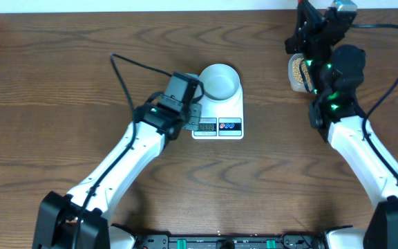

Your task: Scoop item into bowl and weigh 50g on scale

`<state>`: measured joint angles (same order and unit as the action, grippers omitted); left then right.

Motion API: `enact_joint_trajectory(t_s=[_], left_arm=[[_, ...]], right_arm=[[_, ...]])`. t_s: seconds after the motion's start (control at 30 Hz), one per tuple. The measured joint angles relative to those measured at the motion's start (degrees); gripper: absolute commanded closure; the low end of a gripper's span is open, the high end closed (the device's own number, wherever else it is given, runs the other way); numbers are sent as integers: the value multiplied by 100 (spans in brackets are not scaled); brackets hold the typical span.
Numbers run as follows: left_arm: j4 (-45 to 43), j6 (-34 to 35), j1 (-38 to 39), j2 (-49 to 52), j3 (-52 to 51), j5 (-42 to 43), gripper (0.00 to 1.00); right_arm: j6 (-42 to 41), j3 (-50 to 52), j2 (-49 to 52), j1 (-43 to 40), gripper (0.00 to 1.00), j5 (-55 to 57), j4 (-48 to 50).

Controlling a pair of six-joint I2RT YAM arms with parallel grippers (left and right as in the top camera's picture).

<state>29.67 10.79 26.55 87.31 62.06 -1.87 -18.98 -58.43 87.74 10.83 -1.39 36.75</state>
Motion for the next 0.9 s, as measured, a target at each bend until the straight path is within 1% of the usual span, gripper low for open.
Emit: enact_joint_trajectory(t_s=[0.03,0.07,0.1,0.13,0.43,0.5,0.6,0.7,0.8,0.83,0.87,0.9], left_arm=[[57,13,-61,-37,0,-2,49],[114,26,-125,-96,0,-9,35],[157,24,-170,-155,0,-15,4],[203,22,-205,-229,0,-24,2],[455,28,-210,-348,0,4,2],[468,-168,-221,-350,0,79,2],[713,-885,-341,-385,2,592,2],[1338,-1663,-614,-459,142,1051,2],[1952,-2424,-968,-549,509,1506,2],[2131,-2791,-1104,-595,682,1735,2],[2240,-3185,-1231,-660,848,1987,2],[2264,-3403,-1283,-699,914,2118,2]], right_arm=[[0,-28,33,0,99,-17,0],[0,-55,68,0,99,-35,-4],[0,-76,92,0,99,-50,-4],[0,-76,92,0,99,-59,-7],[0,-173,92,0,99,-155,9],[0,-173,92,0,99,-166,17],[0,-175,92,0,99,-184,22],[0,-175,92,-2,99,-251,26],[0,-175,92,-7,99,-402,24],[0,-175,92,-11,99,-494,24],[0,-177,92,-24,99,-590,24],[0,-179,92,-35,99,-662,11]])
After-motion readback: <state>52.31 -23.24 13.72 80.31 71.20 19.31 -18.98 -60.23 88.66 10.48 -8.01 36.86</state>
